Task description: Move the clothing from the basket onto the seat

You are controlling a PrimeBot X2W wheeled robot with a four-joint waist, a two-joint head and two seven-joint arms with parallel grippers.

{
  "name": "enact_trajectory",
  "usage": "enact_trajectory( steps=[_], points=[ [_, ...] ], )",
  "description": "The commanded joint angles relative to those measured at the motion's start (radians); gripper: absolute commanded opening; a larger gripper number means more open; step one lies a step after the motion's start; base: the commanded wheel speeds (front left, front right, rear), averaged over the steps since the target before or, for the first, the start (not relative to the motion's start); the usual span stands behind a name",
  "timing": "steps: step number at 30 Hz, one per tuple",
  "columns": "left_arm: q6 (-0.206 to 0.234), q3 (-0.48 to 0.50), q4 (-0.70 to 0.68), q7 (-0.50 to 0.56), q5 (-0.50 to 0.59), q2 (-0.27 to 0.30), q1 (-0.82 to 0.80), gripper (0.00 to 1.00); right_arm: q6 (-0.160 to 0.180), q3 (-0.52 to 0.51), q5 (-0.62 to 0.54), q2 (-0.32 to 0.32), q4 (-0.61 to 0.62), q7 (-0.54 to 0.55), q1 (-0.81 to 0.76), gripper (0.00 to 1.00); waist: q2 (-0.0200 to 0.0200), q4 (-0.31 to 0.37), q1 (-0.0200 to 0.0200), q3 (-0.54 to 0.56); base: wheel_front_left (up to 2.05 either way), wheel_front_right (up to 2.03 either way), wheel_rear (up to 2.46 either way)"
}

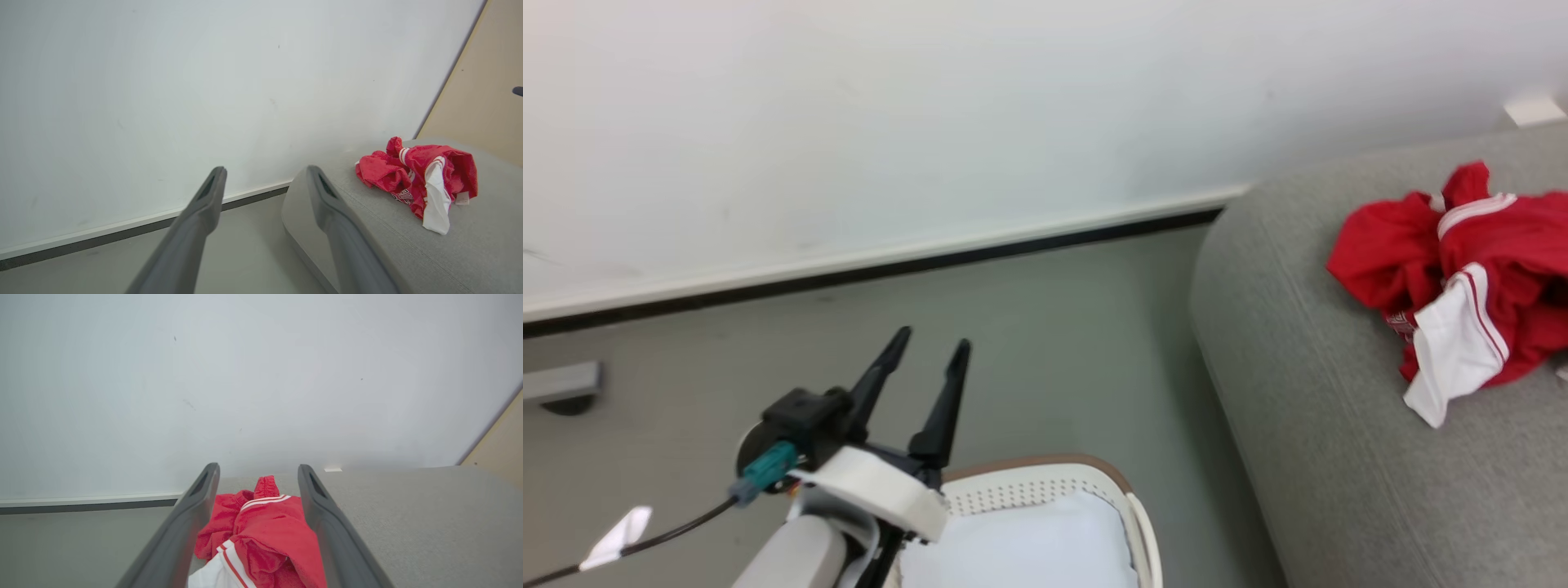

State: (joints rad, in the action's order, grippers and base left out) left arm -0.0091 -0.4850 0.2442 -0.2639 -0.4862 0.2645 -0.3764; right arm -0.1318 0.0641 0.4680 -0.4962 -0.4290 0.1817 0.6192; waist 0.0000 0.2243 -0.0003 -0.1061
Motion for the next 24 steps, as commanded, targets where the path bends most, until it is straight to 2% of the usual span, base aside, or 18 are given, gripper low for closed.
enact_trajectory(
  steps=[1, 6, 12, 19, 24],
  points=[
    [0.005, 0.028, 0.001, 0.0, -0.007, -0.003, 0.032, 1.0, 0.002, 0.004, 0.004, 0.02, 0.031, -0.027, -0.048, 1.0, 0.0, -0.048, 0.0003, 0.047, 0.0, 0.0, 0.0],
    [0.007, 0.1, 0.002, 0.0, -0.006, -0.003, 0.084, 1.0, 0.002, 0.018, -0.003, 0.065, 0.106, -0.086, -0.132, 1.0, 0.0, -0.083, 0.0003, 0.077, 0.0, 0.0, 0.0],
    [0.015, 0.217, 0.004, 0.0, 0.012, -0.02, 0.17, 1.0, 0.002, 0.017, -0.04, 0.157, 0.189, -0.192, -0.284, 1.0, 0.0, -0.122, 0.0003, 0.108, 0.0, 0.0, 0.0],
    [-0.031, 0.343, 0.008, 0.0, 0.036, -0.071, 0.269, 1.0, 0.002, 0.006, -0.085, 0.271, 0.225, -0.372, -0.464, 1.0, 0.0, -0.147, 0.0003, 0.135, 0.0, 0.0, 0.0],
    [-0.074, 0.398, 0.036, 0.0, 0.083, -0.106, 0.308, 1.0, 0.002, 0.012, -0.111, 0.33, 0.185, -0.43, -0.536, 1.0, 0.0, -0.149, 0.0003, 0.14, 0.0, 0.0, 0.0]
  ],
)
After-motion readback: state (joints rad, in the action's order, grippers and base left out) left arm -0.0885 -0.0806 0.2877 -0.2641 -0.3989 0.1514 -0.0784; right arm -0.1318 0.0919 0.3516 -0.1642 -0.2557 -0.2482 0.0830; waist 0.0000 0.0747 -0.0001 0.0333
